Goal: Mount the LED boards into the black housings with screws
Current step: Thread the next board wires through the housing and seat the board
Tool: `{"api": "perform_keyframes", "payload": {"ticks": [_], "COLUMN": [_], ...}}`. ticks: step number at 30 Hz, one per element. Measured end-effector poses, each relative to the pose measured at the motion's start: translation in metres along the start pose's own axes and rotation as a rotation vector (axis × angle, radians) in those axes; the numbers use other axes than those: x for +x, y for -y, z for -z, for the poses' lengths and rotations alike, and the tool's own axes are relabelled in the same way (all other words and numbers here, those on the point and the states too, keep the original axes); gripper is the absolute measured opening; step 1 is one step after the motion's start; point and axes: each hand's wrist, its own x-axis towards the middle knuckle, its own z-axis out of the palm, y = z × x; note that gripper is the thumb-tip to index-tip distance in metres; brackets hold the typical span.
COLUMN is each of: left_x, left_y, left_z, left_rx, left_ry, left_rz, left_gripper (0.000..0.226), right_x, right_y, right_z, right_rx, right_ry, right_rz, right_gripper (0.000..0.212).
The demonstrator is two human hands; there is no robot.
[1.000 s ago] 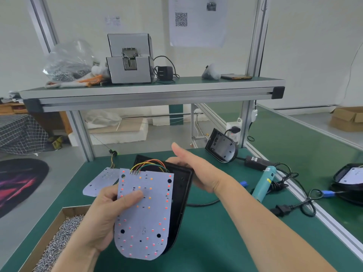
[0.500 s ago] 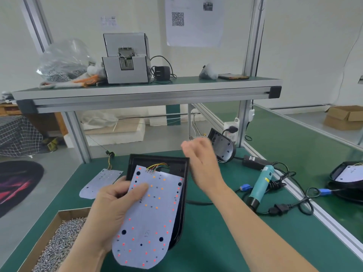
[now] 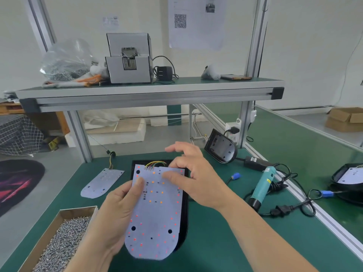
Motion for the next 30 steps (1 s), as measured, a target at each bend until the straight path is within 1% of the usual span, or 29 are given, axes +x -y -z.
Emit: {"api": "perform_keyframes", "payload": {"ticks": [2,3,5,7,8,11,12,13,14,16,18,20,21,22,23,24,26,27,28,30], "left_x": [-0.001,-0.001,-0.001,-0.001,-0.001,-0.002,-0.002,-0.002,-0.002,-0.003,-0.003,-0.004,-0.004,-0.005,-0.005,-0.004,-0.004,-0.003,-0.003,-0.003], "left_y": [0.002,0.003,0.006,0.010,0.011,0.015,0.015,0.015,0.015,0.012,0.007,0.004,0.003,0.003,0.003,0.004,0.005,0.005,0.004,0.000], "left_z": [-0.006,-0.009,-0.014,-0.017,-0.018,-0.020,-0.021,-0.021,-0.022,-0.022,-0.022,-0.021,-0.020,-0.018,-0.016,-0.015,-0.016,-0.017,-0.018,-0.017], "left_rx": [0.082,0.114,0.143,0.152,0.152,0.138,0.147,0.150,0.135,0.101,0.106,0.101,0.091,0.074,0.062,0.057,0.045,0.016,-0.037,-0.182], "left_ry": [0.033,0.026,-0.019,-0.077,-0.105,-0.163,-0.171,-0.172,-0.171,-0.173,-0.180,-0.191,-0.204,-0.211,-0.200,-0.169,-0.097,-0.072,-0.043,0.024], "left_rz": [-0.070,-0.106,-0.172,-0.226,-0.242,-0.248,-0.248,-0.248,-0.246,-0.248,-0.271,-0.285,-0.287,-0.280,-0.272,-0.261,-0.237,-0.217,-0.187,-0.090], "left_gripper": [0.046,0.044,0.038,0.024,0.021,0.020,0.020,0.020,0.021,0.026,0.027,0.027,0.027,0.030,0.038,0.048,0.065,0.066,0.059,0.036], "right_x": [0.001,0.001,0.003,0.005,0.006,0.008,0.008,0.007,0.005,0.001,-0.004,-0.005,-0.004,-0.003,-0.001,0.000,0.000,-0.003,-0.006,-0.008], "right_y": [0.001,0.002,0.004,0.006,0.007,0.008,0.008,0.007,0.006,0.002,-0.001,-0.004,-0.005,-0.005,-0.008,-0.012,-0.020,-0.022,-0.022,-0.022], "right_z": [-0.003,-0.005,-0.007,-0.003,0.001,0.011,0.011,0.009,0.007,-0.001,-0.012,-0.017,-0.017,-0.014,-0.010,-0.006,-0.007,-0.011,-0.015,-0.022], "right_rx": [0.107,0.122,0.073,-0.033,-0.107,-0.383,-0.440,-0.473,-0.491,-0.488,-0.427,-0.293,-0.178,-0.027,0.136,0.273,0.520,0.641,0.714,0.708], "right_ry": [-0.146,-0.215,-0.277,-0.246,-0.194,0.072,0.133,0.146,0.108,-0.039,-0.199,-0.352,-0.423,-0.466,-0.452,-0.364,-0.084,0.012,0.056,0.076], "right_rz": [-0.011,-0.018,-0.005,0.036,0.059,0.150,0.166,0.173,0.174,0.202,0.258,0.268,0.244,0.181,0.093,-0.017,-0.255,-0.372,-0.450,-0.481], "right_gripper": [0.019,0.020,0.022,0.022,0.021,0.026,0.028,0.029,0.030,0.032,0.032,0.040,0.043,0.040,0.031,0.027,0.039,0.046,0.047,0.043]}}
